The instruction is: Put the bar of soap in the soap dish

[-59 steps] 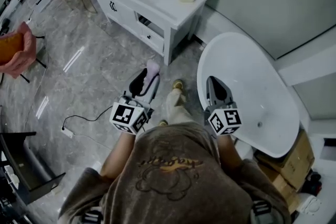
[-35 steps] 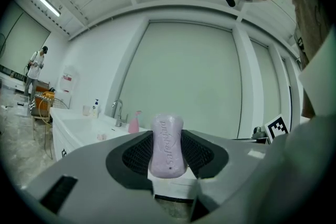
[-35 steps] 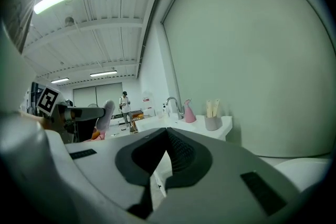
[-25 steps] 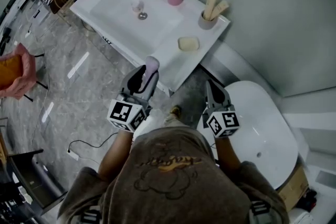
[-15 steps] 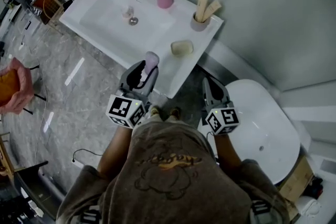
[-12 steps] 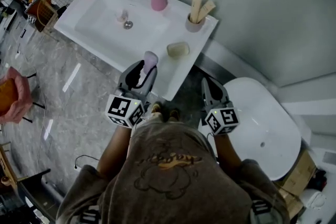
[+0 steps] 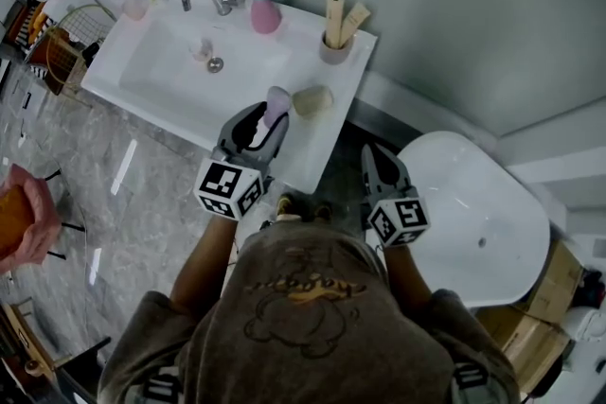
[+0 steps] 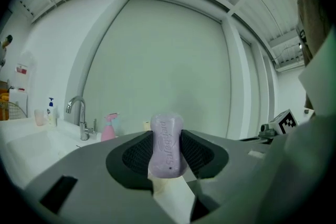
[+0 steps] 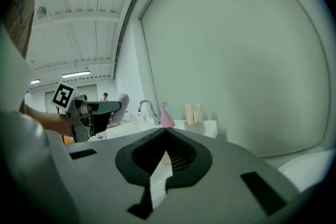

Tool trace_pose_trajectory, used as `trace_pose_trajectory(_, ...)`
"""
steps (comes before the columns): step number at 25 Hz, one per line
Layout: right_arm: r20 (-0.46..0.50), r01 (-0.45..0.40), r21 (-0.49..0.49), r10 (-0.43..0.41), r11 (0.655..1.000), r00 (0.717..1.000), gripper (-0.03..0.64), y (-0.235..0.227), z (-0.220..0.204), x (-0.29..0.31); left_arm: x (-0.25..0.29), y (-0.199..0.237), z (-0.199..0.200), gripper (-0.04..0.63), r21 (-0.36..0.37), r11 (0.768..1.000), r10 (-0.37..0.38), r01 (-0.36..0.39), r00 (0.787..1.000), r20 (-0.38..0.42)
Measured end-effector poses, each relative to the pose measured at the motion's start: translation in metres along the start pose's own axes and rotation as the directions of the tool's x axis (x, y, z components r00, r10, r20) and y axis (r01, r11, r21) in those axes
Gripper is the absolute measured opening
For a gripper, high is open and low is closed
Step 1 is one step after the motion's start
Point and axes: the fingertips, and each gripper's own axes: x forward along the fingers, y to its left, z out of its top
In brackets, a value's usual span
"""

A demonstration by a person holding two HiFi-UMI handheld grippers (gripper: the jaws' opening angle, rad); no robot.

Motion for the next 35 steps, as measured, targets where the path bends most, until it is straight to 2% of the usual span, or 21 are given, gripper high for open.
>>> trace_pose_trajectory(9,0.001,0.033,0.017,-0.033,0.999,0.999,0.002,-0.008,-0.003,0.009,0.059,0.012,-0.024,0.169,0.060,0.994,-0.080,0.086,0.992,-0.092)
trace_pose_trajectory(17,0.006,0.065,0.048,-0.065,0.997,0.998,0.002,-0.025,-0.001,0.021,0.112,0.020,-0.070,0.169,0.079,0.984,-0.140,0.159,0.968,-0.207)
trace_pose_trajectory(22,0.012,0.099,0.058,-0.100,0.993,0.995,0.002,-0.042,0.002,0.028,0.139,0.023,-0.104,0.169,0.093,0.975,-0.168,0.204,0.940,-0.298)
trace_pose_trajectory(26,0.008,0.126,0.072,-0.127,0.989,0.992,0.002,-0.053,0.002,0.035,0.155,0.027,-0.136,0.169,0.109,0.963,-0.186,0.245,0.905,-0.383)
trace_pose_trajectory(35,-0.009,0.159,0.085,-0.159,0.984,0.987,0.002,-0.071,0.000,0.047,0.175,0.031,-0.186,0.169,0.113,0.947,-0.209,0.300,0.844,-0.494)
